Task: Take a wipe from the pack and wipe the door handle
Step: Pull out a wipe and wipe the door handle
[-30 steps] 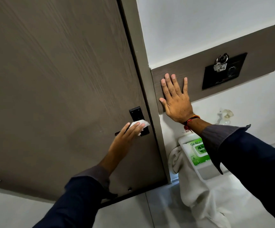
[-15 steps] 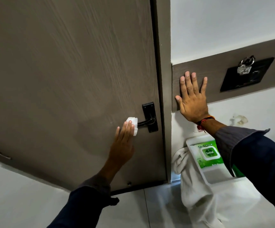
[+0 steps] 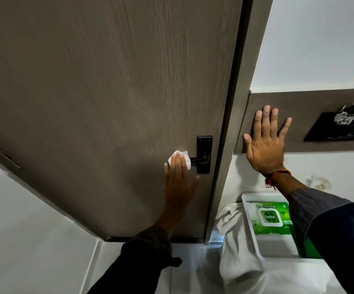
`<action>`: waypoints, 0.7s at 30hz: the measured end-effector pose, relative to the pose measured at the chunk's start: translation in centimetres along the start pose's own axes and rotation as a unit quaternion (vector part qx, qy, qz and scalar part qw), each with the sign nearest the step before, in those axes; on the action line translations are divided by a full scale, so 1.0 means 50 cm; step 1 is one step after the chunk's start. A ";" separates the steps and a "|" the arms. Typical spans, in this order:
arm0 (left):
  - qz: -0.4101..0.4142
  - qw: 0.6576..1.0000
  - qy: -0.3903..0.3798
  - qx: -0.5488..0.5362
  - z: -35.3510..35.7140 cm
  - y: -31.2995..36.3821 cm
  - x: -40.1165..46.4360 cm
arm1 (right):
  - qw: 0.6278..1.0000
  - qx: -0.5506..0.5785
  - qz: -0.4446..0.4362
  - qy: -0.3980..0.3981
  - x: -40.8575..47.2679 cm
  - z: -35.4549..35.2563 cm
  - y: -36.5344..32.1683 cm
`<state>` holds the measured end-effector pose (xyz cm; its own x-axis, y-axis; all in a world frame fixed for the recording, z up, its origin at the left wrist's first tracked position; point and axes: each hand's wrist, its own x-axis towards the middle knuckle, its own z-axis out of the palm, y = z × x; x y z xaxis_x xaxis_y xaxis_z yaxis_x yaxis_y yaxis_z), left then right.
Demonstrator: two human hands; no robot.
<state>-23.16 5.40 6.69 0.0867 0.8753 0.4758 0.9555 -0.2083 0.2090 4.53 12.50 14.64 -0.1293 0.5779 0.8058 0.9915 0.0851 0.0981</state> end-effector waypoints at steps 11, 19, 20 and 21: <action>0.003 1.000 0.004 0.027 0.005 -0.016 -0.011 | 1.000 -0.006 -0.003 0.002 0.000 0.013 0.007; -0.032 0.999 0.021 -0.021 0.023 0.010 -0.008 | 1.000 -0.006 -0.006 0.013 0.002 0.016 0.005; -0.029 0.999 0.015 -0.018 0.025 0.015 -0.008 | 1.000 -0.006 -0.006 0.014 0.002 0.017 0.006; -0.030 0.999 0.013 -0.016 0.025 0.020 -0.009 | 1.000 -0.007 -0.006 0.015 0.002 0.018 0.007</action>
<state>-21.91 5.34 5.62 0.0216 0.8751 0.4834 0.9494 -0.1695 0.2645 4.85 13.32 14.20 -0.1406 0.5521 0.8218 0.9901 0.0800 0.1156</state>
